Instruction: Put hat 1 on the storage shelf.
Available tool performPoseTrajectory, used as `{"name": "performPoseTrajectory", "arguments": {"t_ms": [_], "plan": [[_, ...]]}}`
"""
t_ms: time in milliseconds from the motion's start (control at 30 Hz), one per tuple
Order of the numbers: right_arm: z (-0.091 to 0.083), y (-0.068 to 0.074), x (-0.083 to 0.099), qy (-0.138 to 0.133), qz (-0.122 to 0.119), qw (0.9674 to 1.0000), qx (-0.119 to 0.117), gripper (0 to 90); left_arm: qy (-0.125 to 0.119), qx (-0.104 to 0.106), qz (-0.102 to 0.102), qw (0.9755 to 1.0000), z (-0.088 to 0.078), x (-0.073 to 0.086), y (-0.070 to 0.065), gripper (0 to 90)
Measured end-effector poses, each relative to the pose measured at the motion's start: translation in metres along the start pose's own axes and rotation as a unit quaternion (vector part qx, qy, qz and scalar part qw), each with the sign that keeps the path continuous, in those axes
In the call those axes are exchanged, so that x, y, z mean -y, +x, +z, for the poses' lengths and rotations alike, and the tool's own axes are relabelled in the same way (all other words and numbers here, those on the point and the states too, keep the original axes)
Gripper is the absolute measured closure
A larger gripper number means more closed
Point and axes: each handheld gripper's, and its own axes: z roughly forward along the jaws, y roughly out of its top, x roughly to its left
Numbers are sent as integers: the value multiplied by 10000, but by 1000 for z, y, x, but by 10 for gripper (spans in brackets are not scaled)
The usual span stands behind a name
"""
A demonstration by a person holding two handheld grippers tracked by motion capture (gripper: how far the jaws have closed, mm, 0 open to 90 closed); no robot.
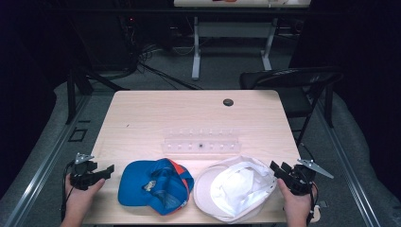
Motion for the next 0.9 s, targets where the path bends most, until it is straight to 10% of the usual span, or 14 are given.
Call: {"name": "performPoseTrajectory", "arguments": {"t_ms": [667,900], "plan": [[-12,33,-24,461,-314,9984,-19,495,236,-102,103,9996,0,-1,-5,313],[-11,55,-41,1327,-823,9877,-77,460,214,-70,147,9996,0,-1,-8,313]]}}
